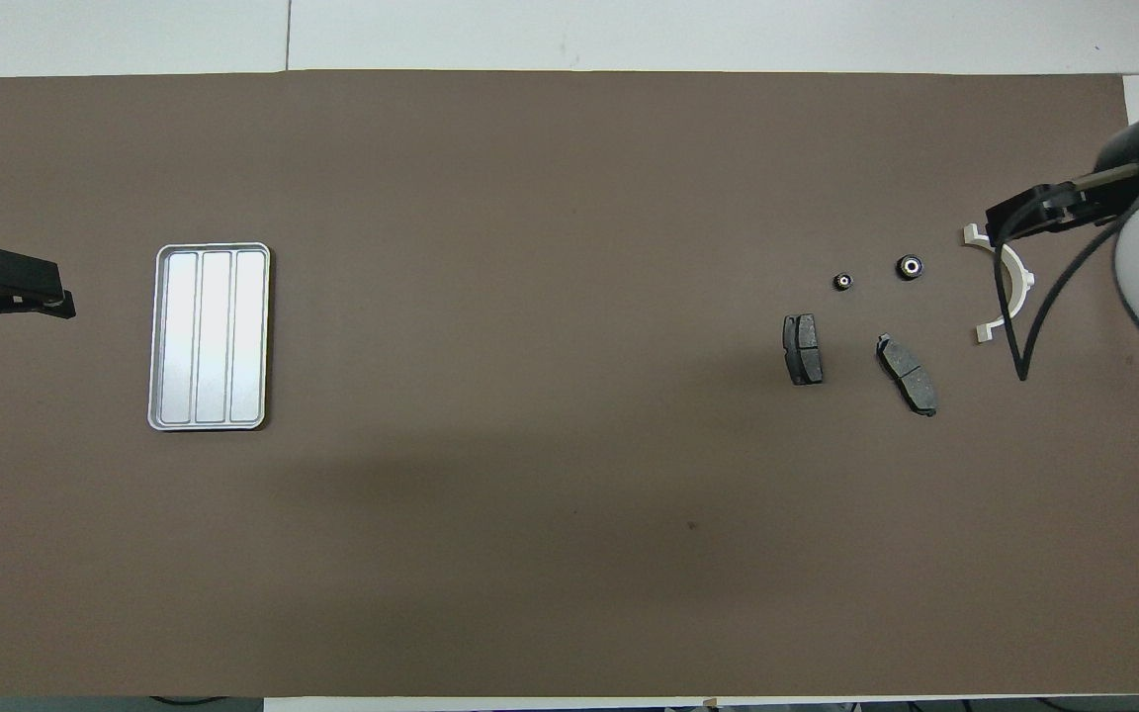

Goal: Place bearing gear from tray to pile

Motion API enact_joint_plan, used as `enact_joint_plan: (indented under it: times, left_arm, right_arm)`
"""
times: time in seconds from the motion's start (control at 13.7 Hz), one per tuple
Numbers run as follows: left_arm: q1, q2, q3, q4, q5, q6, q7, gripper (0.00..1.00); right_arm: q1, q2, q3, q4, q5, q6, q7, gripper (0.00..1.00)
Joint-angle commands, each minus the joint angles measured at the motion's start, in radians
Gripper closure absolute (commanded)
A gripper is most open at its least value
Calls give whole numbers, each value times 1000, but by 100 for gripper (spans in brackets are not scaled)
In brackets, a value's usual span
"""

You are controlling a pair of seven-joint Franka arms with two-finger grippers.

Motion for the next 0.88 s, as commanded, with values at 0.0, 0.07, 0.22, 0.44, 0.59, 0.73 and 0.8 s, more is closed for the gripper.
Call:
enact_joint_plan:
  times: [0.0,0.07,0.22,0.44,0.59,0.73,0.8]
  left_arm:
    - [5,-25,0,-23,-8,3,5,0]
    - [5,-25,-2,-23,-8,3,5,0]
    - [5,-25,-2,-23,-8,3,5,0]
    - [5,-25,0,-23,-8,2,5,0]
    - [5,-25,-2,-23,-8,3,5,0]
    - [5,-25,-2,-23,-8,3,5,0]
    - [5,-25,0,-23,-8,3,5,0]
  right_arm:
    - [-23,-68,9,-41,-1,-26,16,0]
    - [-26,-74,9,-39,-2,-22,17,0]
    - [-34,-74,9,-35,4,-28,17,0]
    - [-48,-103,9,-65,13,-114,45,0]
    - [-46,-109,10,-85,13,-115,53,0]
    - [-40,-146,12,-165,14,-52,82,0]
    - [-37,-166,12,-212,14,-17,88,0]
